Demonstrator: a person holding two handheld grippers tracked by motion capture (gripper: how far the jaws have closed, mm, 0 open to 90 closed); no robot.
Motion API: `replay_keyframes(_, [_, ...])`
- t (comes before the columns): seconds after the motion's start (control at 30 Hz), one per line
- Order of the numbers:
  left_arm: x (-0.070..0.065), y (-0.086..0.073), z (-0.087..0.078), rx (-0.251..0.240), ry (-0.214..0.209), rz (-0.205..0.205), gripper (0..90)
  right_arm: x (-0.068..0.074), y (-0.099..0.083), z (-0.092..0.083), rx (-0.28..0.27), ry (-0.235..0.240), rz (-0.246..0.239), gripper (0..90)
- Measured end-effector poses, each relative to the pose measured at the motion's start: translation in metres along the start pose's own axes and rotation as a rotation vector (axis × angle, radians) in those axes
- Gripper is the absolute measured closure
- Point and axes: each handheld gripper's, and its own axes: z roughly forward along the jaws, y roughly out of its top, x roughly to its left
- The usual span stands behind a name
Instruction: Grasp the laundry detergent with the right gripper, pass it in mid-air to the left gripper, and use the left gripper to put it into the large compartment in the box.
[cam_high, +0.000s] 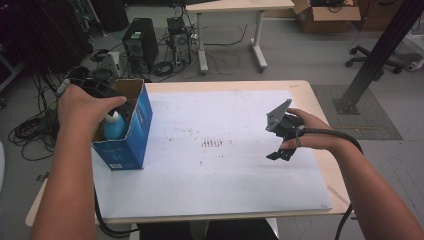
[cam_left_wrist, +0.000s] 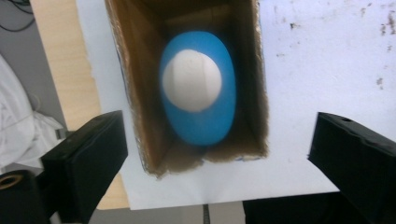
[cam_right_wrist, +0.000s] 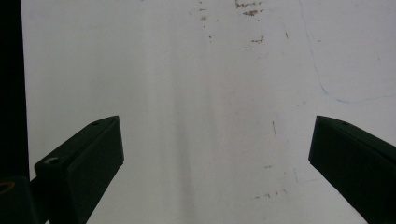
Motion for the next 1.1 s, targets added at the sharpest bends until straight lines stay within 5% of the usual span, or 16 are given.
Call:
replay_keyframes(0.3, [-0.010, -0.003, -0.012, 0.000, -0.020, 0.050, 4.6, 0.002, 0.001, -0.005, -0.006, -0.008, -0.010, 3.1])
replay_keyframes(0.53, [-0.037, -0.006, -0.031, -0.005, 0.008, 0.176, 4.7, 0.005, -0.002, -0.008, -0.004, -0.011, -0.006, 3.1])
replay_keyframes(0.77, [-0.075, -0.009, -0.047, -0.021, -0.023, 0.391, 4.5, 0.007, -0.005, -0.011, -0.007, -0.014, -0.006, 3.1])
replay_keyframes(0.8, [-0.075, -0.009, -0.047, -0.021, -0.023, 0.391, 4.5, 0.007, -0.005, -0.011, -0.007, -0.014, -0.006, 3.1])
replay_keyframes(0.93, [-0.097, -0.010, -0.050, -0.015, -0.086, 0.541, 4.5, 0.007, -0.009, -0.012, -0.004, -0.015, 0.003, 3.1])
replay_keyframes(0.97, [-0.097, -0.010, -0.050, -0.015, -0.086, 0.541, 4.2, 0.007, -0.009, -0.012, -0.004, -0.015, 0.003, 3.1])
replay_keyframes(1.03, [-0.111, -0.012, -0.050, 0.005, -0.112, 0.645, 5.0, 0.007, -0.010, -0.012, -0.012, -0.008, -0.001, 3.1])
replay_keyframes(1.1, [-0.119, -0.012, -0.049, -0.004, -0.120, 0.707, 4.6, 0.008, -0.010, -0.013, -0.022, 0.001, 0.000, 3.1])
